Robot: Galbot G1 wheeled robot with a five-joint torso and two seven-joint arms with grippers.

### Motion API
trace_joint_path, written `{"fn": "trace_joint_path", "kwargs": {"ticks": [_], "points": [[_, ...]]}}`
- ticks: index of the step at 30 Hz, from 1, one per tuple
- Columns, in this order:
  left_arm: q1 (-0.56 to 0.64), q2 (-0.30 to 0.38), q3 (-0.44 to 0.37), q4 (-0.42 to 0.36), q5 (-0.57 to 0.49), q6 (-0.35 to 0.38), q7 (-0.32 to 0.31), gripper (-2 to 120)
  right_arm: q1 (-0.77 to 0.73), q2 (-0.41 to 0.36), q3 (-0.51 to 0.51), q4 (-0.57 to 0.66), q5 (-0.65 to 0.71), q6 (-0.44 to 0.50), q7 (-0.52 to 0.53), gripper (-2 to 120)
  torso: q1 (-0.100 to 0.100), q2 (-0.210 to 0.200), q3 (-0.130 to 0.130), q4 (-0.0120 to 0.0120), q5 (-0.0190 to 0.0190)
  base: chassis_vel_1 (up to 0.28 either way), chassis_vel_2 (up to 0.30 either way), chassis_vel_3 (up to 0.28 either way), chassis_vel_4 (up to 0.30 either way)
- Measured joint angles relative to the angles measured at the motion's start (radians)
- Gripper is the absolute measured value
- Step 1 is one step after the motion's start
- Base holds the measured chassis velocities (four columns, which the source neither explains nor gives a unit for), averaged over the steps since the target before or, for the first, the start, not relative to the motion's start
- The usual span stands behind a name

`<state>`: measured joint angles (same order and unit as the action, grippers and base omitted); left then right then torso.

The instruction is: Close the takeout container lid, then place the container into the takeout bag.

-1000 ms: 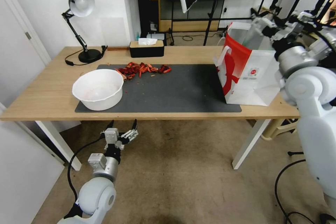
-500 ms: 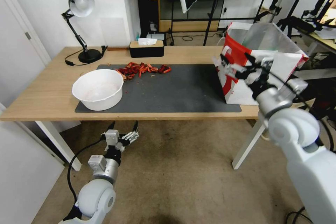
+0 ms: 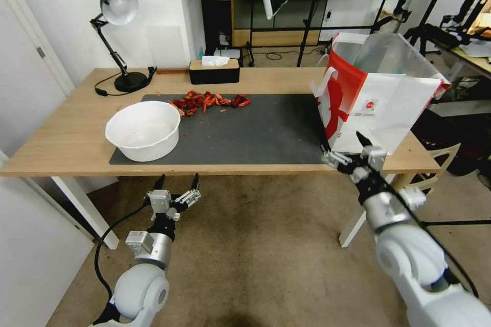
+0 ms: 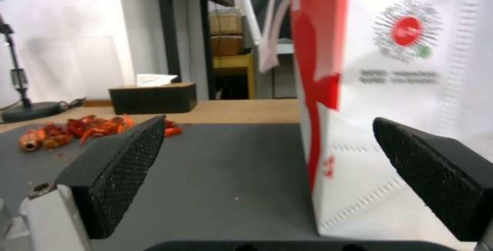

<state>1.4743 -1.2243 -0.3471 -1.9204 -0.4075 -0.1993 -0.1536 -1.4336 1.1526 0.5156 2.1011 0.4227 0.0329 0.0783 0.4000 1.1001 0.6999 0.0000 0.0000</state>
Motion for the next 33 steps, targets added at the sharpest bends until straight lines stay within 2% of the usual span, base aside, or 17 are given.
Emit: {"fn": "trace_joint_path", "kwargs": {"ticks": [7,19,26,33], "points": [[0.014,-0.001,-0.004,0.002,0.006,-0.017,0.023,100,-0.096,0.072,0.005,-0.032,-0.047,0.101,-0.002,100,0.0,0.0,0.0,0.0001,0.0,0.0,0.0,0.0,0.0],[0.03,-0.005,-0.007,0.018,0.013,-0.038,0.049,100,-0.148,0.16,-0.022,-0.127,-0.095,0.192,0.0,100,0.0,0.0,0.0,0.0,0.0001,0.0,0.0,0.0,0.0],[0.034,-0.01,-0.004,0.034,0.009,-0.06,0.067,100,-0.127,0.167,-0.039,-0.174,-0.093,0.236,-0.019,100,0.0,0.0,0.0,0.0001,0.0,0.0,0.0,0.0,0.0],[0.035,-0.011,-0.005,0.035,0.014,-0.062,0.067,100,-0.124,0.169,-0.041,-0.177,-0.093,0.239,-0.029,100,0.0,0.0,0.0,0.0,0.0,0.0,0.0,0.0,0.0]]}}
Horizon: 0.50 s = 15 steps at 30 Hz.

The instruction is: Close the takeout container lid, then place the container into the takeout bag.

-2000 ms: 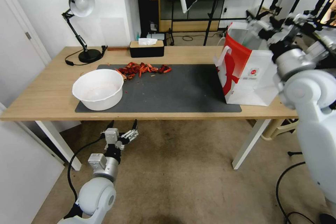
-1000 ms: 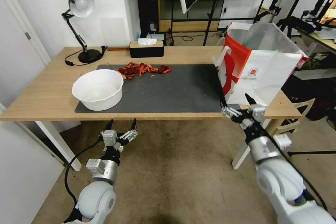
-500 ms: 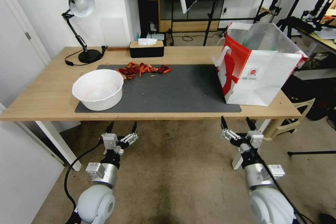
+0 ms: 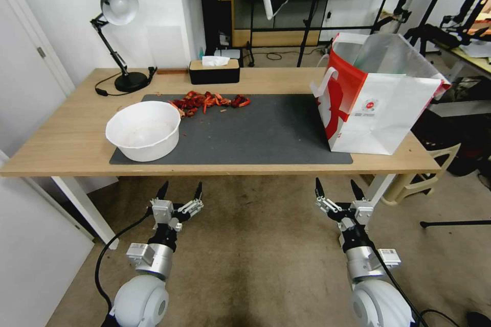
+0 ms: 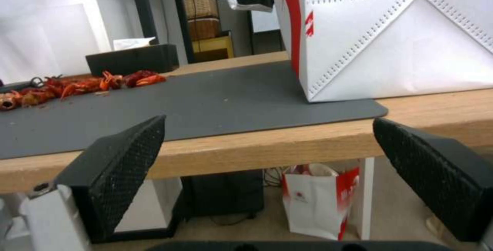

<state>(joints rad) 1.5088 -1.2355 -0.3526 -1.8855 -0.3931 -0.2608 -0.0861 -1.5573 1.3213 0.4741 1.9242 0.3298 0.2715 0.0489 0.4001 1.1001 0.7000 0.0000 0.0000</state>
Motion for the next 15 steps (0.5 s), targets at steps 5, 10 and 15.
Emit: {"fn": "trace_joint_path", "kwargs": {"ticks": [5,10,15], "points": [[0.0,0.0,0.0,0.0,0.0,0.0,0.0,100,0.0,0.0,0.0,0.0,0.0,0.0,0.0,100,0.0,0.0,0.0,0.0,0.0,0.0,0.0,0.0,0.0],[0.0,0.0,0.0,0.0,0.001,0.0,0.0,100,0.001,-0.001,0.0,0.001,0.001,-0.001,0.0,100,0.0,0.0,0.0,0.0,0.0,0.0,0.0,0.0,0.0],[0.0,0.0,0.0,0.0,0.001,0.0,-0.001,100,0.001,-0.001,0.0,0.002,0.001,-0.002,0.0,100,0.0,0.0,0.0,0.0,0.0001,0.0,0.0,0.0,0.0]]}}
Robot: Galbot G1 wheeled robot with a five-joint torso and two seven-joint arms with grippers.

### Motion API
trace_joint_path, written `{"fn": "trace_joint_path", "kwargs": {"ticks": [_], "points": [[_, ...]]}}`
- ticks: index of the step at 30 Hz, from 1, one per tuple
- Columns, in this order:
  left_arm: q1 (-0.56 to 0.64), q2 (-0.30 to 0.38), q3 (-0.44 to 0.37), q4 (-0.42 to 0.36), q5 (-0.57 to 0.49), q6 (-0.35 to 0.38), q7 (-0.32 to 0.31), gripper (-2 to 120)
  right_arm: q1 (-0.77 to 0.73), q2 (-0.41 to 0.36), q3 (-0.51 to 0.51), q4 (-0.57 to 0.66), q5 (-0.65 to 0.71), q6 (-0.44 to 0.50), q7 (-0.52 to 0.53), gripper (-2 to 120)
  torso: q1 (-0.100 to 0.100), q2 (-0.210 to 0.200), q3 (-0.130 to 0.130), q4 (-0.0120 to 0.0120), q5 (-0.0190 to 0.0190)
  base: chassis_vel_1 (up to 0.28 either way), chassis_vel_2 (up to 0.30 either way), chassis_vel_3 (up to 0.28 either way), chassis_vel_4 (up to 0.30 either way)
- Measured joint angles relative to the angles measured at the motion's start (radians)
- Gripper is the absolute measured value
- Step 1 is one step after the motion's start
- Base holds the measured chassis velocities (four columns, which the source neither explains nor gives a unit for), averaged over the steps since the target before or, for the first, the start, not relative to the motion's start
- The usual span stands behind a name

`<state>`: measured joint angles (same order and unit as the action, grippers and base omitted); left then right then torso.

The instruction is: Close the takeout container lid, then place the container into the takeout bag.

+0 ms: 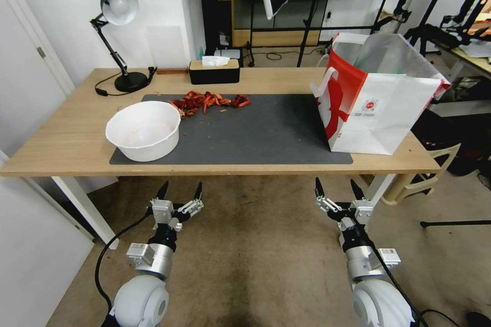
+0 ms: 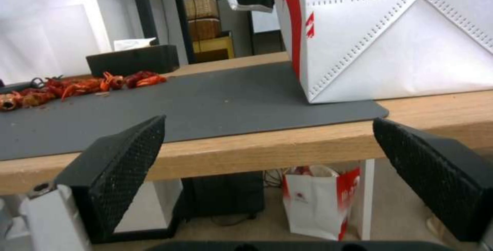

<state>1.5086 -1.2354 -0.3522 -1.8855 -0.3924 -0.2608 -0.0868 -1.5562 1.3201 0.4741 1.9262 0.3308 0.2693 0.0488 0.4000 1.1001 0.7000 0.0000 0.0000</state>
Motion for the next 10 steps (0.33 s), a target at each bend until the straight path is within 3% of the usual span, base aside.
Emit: {"fn": "trace_joint_path", "kwargs": {"ticks": [10], "points": [[0.0,0.0,0.0,0.0,0.0,0.0,-0.001,100,0.0,-0.001,0.0,0.001,0.001,-0.001,0.0,100,0.0,0.0,0.0,0.0,0.0,0.0,0.0,0.0,0.0]]}}
